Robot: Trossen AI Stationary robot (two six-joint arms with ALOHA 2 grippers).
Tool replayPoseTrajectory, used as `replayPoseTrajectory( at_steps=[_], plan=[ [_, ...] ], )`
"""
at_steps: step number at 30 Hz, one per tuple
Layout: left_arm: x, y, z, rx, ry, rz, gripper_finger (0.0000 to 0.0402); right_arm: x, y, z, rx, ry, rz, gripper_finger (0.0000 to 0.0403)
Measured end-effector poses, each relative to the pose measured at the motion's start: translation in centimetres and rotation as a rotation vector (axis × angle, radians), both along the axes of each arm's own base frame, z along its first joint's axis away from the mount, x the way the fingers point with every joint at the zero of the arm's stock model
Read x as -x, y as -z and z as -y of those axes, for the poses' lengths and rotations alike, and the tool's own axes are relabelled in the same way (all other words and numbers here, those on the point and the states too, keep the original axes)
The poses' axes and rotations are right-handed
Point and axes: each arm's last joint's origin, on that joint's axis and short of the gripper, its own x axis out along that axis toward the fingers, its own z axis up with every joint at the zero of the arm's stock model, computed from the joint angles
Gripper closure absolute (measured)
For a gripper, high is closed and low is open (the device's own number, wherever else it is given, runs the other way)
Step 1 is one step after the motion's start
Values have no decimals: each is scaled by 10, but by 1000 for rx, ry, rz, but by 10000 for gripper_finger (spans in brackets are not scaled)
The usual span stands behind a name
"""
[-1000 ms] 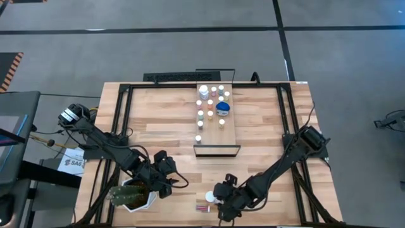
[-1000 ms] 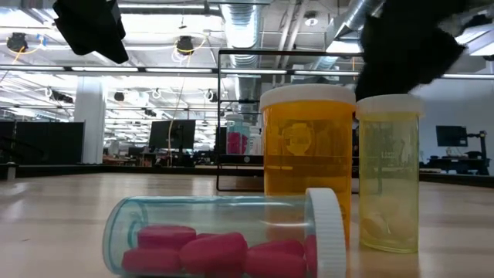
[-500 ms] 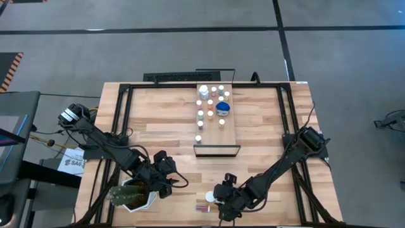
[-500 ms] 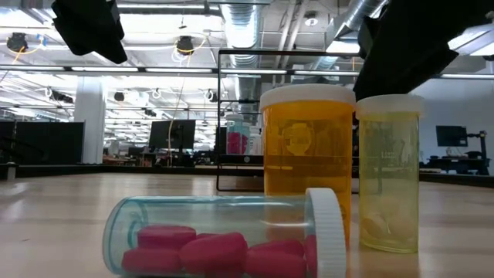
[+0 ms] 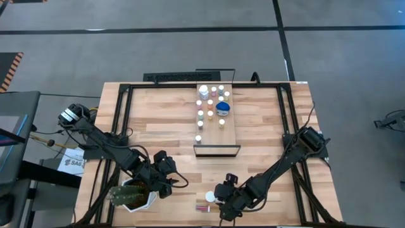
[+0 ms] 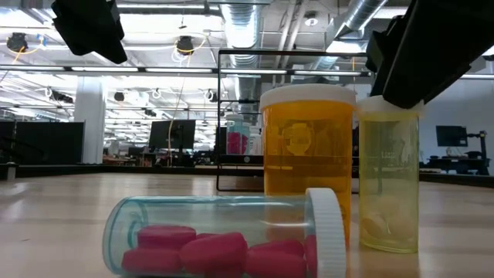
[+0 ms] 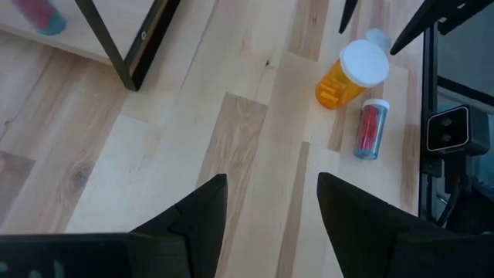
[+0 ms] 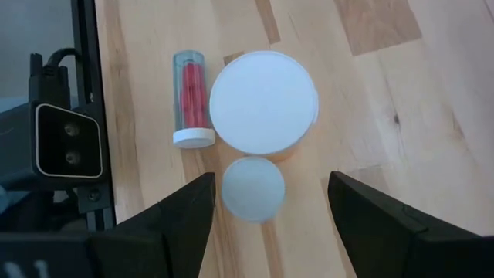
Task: Pick and place medicine bottles onto shelf by color
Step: Put the yellow pill bottle on the shelf
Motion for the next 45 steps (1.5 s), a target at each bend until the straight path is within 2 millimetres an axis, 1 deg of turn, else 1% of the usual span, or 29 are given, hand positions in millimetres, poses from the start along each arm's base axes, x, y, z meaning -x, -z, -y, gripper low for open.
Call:
replayPoseTrajectory(
  at_steps=[5, 9, 24, 27, 31, 34, 37, 40, 43, 45],
  plan=[
    [0, 0, 0, 0, 0, 0, 214, -1, 0, 1, 1, 2, -5, 130],
    [0, 0, 0, 0, 0, 0, 214, -1, 0, 1, -2, 2, -4, 148],
    [0, 0, 0, -1, 0, 0, 214, -1, 0, 1, -18, -10, -10, 274],
    [0, 0, 0, -1, 0, 0, 214, -1, -2, 1, -22, -12, -11, 284],
    [0, 0, 0, 0, 0, 0, 214, 0, -4, 1, -28, -15, -9, 280],
    [0, 0, 0, -1, 0, 0, 214, 0, -11, 1, -44, -22, -3, 271],
    [0, 0, 0, -1, -1, 0, 214, 2, -23, 3, -22, -49, -21, 268],
    [0, 1, 0, -3, -1, -5, 214, 4, -47, 8, -14, -62, -13, 269],
    [0, 0, 0, -2, -2, -3, 214, 8, -75, 20, 5, -69, -2, 270],
    [-1, 0, 0, 4, -4, 4, 214, 14, -94, 31, 29, -57, 7, 269]
  ],
)
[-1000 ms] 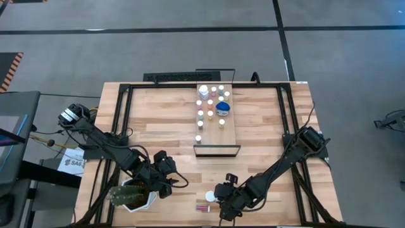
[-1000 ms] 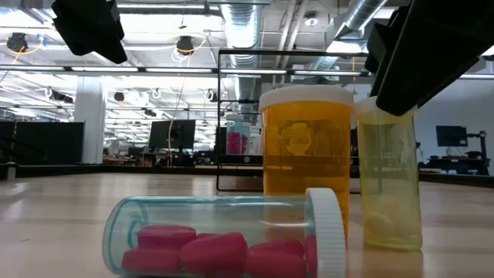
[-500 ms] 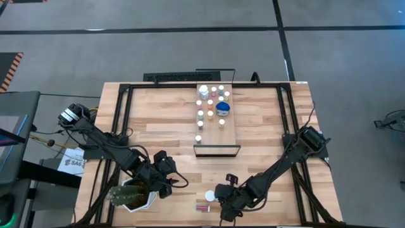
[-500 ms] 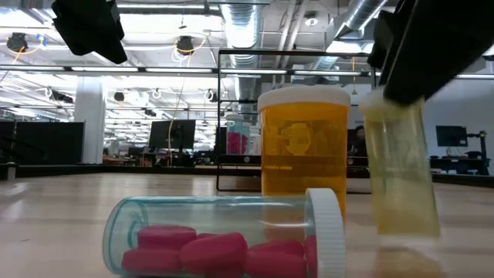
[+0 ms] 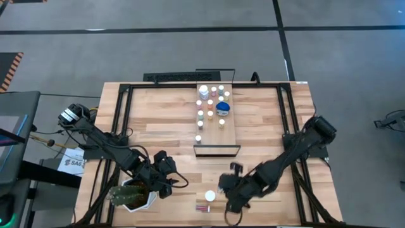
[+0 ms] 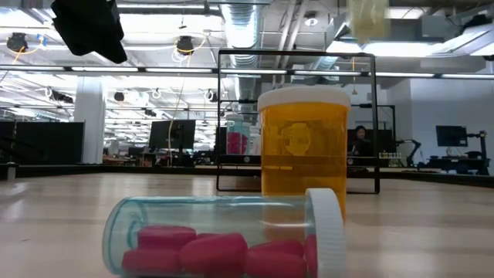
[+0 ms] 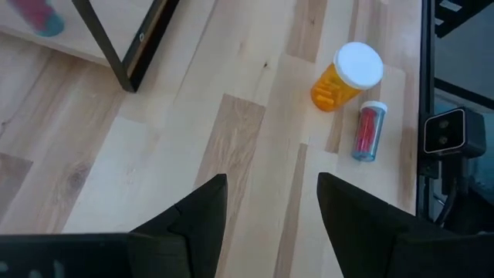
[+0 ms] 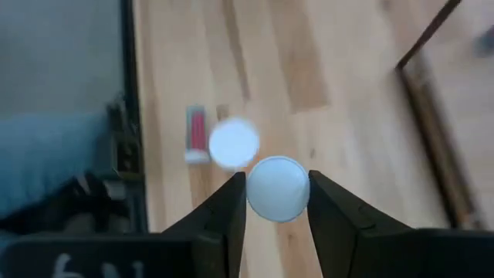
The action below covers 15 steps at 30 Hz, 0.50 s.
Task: Pick and place medicine bottles onto shelf by color
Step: Put the yellow pill bottle on the shelf
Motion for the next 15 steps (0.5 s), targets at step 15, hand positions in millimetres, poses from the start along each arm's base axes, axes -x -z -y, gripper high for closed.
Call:
replayPoseTrajectory(
  at_steps=[15],
  plan=[
    [-7, -1, -9, 21, -52, 14, 214, 55, -120, 101, 159, 160, 323, 267]
  ],
)
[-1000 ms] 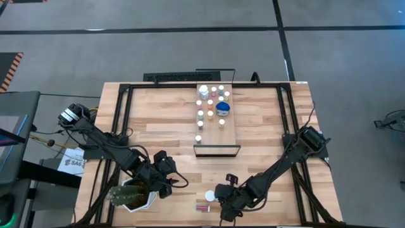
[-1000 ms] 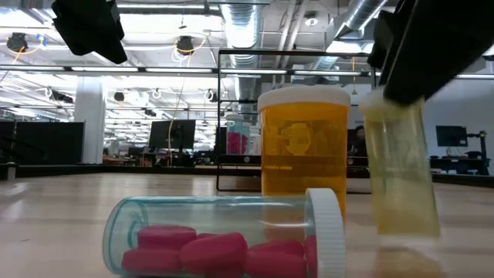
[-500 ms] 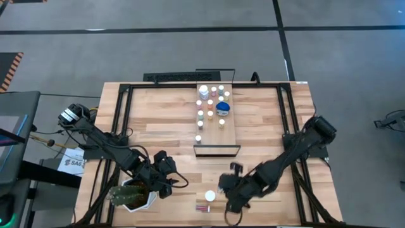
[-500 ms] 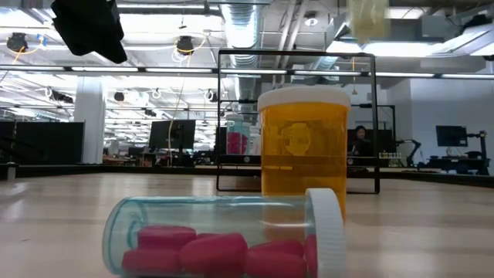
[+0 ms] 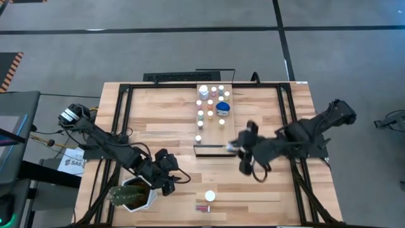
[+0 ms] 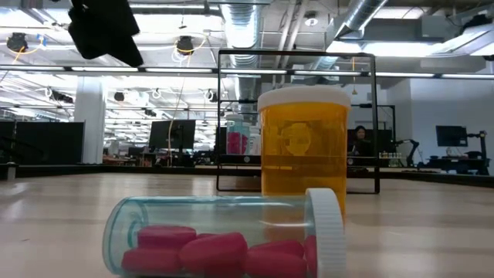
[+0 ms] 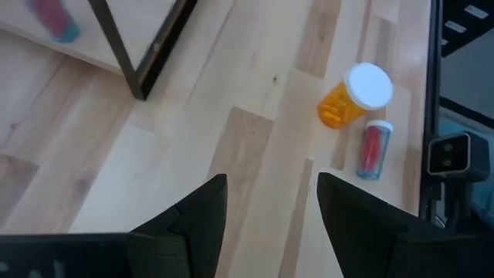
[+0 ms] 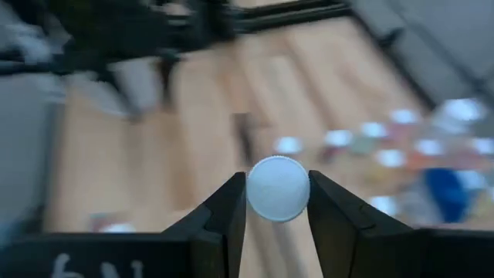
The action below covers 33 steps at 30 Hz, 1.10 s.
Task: Pick and place medicine bottles onto shelf by color
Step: Put the yellow pill bottle on the shelf
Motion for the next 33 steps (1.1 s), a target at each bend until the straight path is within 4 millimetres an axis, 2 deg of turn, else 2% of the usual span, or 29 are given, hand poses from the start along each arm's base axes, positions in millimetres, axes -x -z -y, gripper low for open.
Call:
replayPoseTrajectory(
  at_steps=[4, 9, 13, 19, 25, 33],
  plan=[
    [-4, 0, -7, -4, -23, -1, 214, -7, 4, 33, 123, 74, -80, 267],
    [-7, 0, -13, -6, -45, -5, 214, -28, 32, 75, 188, 163, -284, 267],
    [-8, 1, -16, -9, -54, -9, 214, -43, 52, 97, 203, 212, -403, 266],
    [-7, 1, -16, -11, -56, -16, 214, -57, 68, 104, 246, 189, -474, 266],
    [-7, 1, -16, -20, -52, -24, 214, -72, 68, 103, 283, 134, -358, 266],
    [-6, 2, -16, -15, -43, -41, 214, -80, 112, 112, 249, 110, -353, 266]
  ],
)
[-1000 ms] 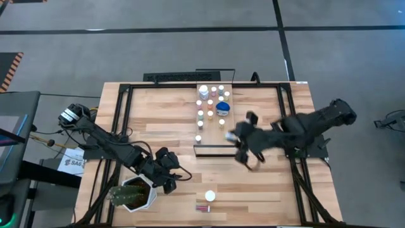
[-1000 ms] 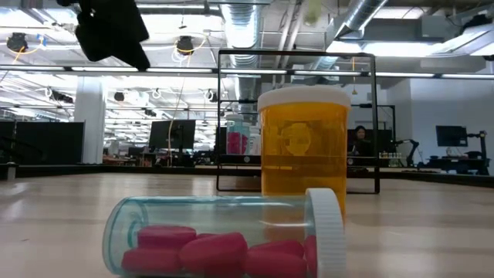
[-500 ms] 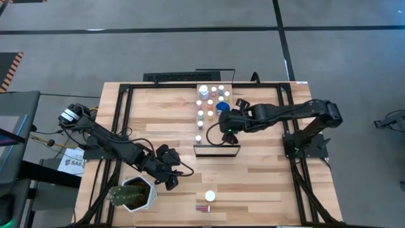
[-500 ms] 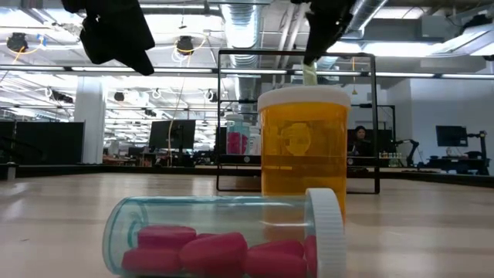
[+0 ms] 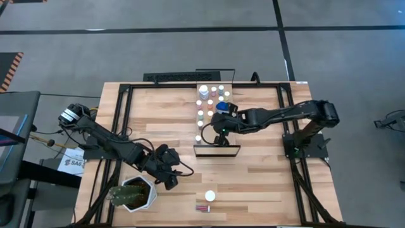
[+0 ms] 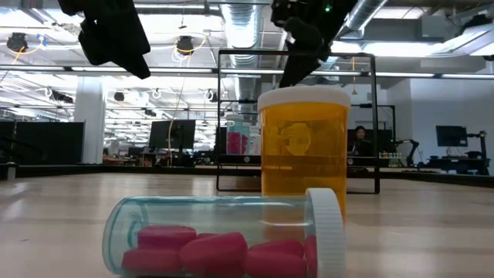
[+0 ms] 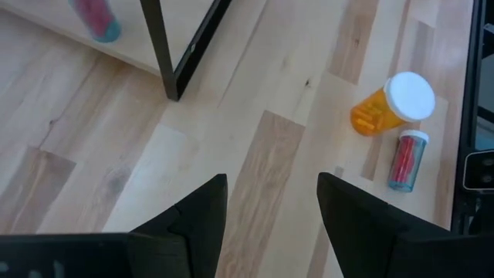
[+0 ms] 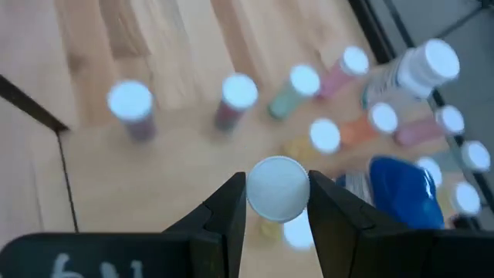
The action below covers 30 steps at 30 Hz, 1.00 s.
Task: Pick and place medicine bottles onto shelf by color
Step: Put the yellow pill bottle on the shelf
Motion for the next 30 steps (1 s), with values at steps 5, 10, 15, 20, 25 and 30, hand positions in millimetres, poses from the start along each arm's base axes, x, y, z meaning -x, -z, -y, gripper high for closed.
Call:
replayPoseTrajectory(
  at_steps=[5, 10, 15, 20, 25, 30],
  plan=[
    [0, 0, 0, 1, 0, -2, 214, -4, 7, 4, -12, -19, 65, 266],
    [0, 0, 0, 5, -7, -5, 214, -13, 22, 10, -42, 7, 42, 266],
    [1, 0, 0, 6, -5, -9, 214, -27, 39, 10, -57, 4, 39, 266],
    [1, 1, 0, 8, -10, -17, 214, -30, 41, 13, -52, -11, 43, 266],
    [2, 1, 0, 8, -10, -21, 214, -24, 40, 18, -61, 2, 2, 266],
    [2, 1, 0, 7, -10, -21, 214, -18, 40, 18, -74, 9, -39, 266]
  ],
)
